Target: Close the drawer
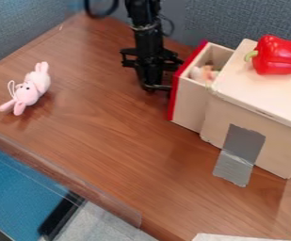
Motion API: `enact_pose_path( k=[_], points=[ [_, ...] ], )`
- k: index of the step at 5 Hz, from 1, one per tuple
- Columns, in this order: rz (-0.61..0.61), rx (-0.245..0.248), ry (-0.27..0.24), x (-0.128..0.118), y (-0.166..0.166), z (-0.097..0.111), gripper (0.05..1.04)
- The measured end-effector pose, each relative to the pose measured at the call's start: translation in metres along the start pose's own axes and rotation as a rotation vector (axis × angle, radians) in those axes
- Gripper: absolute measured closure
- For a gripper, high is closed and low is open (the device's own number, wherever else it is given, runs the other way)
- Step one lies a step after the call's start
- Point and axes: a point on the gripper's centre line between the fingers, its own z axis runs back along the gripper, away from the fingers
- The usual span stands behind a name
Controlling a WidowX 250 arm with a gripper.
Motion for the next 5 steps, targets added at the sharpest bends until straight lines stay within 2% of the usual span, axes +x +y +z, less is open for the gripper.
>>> enact_pose_path(
  k=[1, 5],
  points=[
    [-0.024, -0.015, 0.020, 0.001, -0.013, -0.004, 0.945],
    [-0.088, 0.006, 0.052, 0.002, -0.054, -0.005, 0.955]
  ],
)
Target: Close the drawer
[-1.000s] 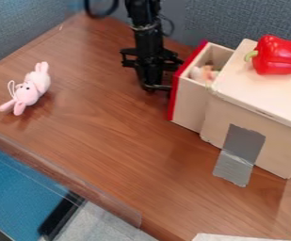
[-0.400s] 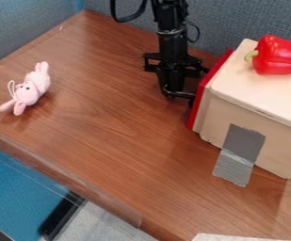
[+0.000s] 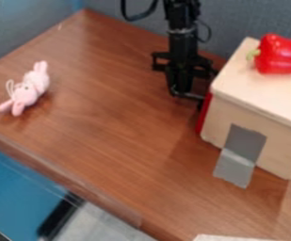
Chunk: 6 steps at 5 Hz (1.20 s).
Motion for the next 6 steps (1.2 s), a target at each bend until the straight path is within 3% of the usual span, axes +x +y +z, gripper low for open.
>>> enact_pose_path(
  k=[1, 2, 4, 5, 6],
  points=[
    [0.001, 0.000, 0.001, 0.000, -0.001, 0.000, 0.913],
    [0.045, -0.002, -0.001, 0.001, -0.006, 0.001, 0.685],
    [0.066, 0.003, 0.006, 0.000, -0.011, -0.001, 0.107],
    [0.084, 0.009, 0.012, -0.003, -0.004, 0.000, 0.083],
    [0.106, 0.007, -0.047, 0.000, 0.004, 0.030, 0.083]
  ],
)
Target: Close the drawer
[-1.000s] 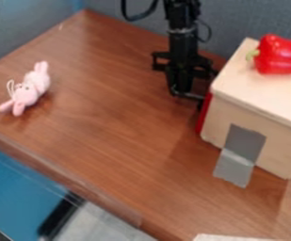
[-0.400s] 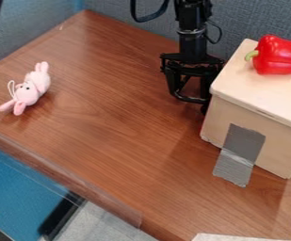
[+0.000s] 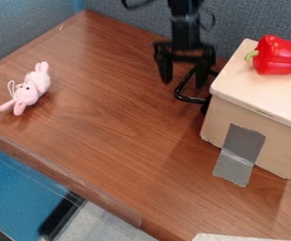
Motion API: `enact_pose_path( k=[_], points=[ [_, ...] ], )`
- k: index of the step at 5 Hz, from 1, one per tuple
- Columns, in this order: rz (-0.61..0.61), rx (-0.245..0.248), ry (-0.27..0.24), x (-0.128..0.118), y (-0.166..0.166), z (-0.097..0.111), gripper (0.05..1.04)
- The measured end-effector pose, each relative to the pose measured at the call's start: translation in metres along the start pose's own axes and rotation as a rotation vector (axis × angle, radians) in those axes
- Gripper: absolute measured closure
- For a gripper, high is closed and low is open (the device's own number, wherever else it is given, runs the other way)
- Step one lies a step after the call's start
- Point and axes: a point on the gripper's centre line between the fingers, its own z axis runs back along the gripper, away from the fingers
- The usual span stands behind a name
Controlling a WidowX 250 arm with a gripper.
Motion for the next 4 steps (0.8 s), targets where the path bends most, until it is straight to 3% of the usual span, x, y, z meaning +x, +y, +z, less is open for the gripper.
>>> enact_pose_path(
  k=[1, 2, 3, 4],
  points=[
    [0.022, 0.002, -0.003, 0.000, 0.012, 0.011, 0.083],
    [-0.007, 0.010, -0.040, 0.003, 0.009, 0.038, 0.083],
    [-0.144, 0.071, -0.091, 0.004, 0.002, 0.072, 0.083],
    [-0.236, 0.139, -0.082, -0.010, -0.011, 0.092, 0.083]
  ],
)
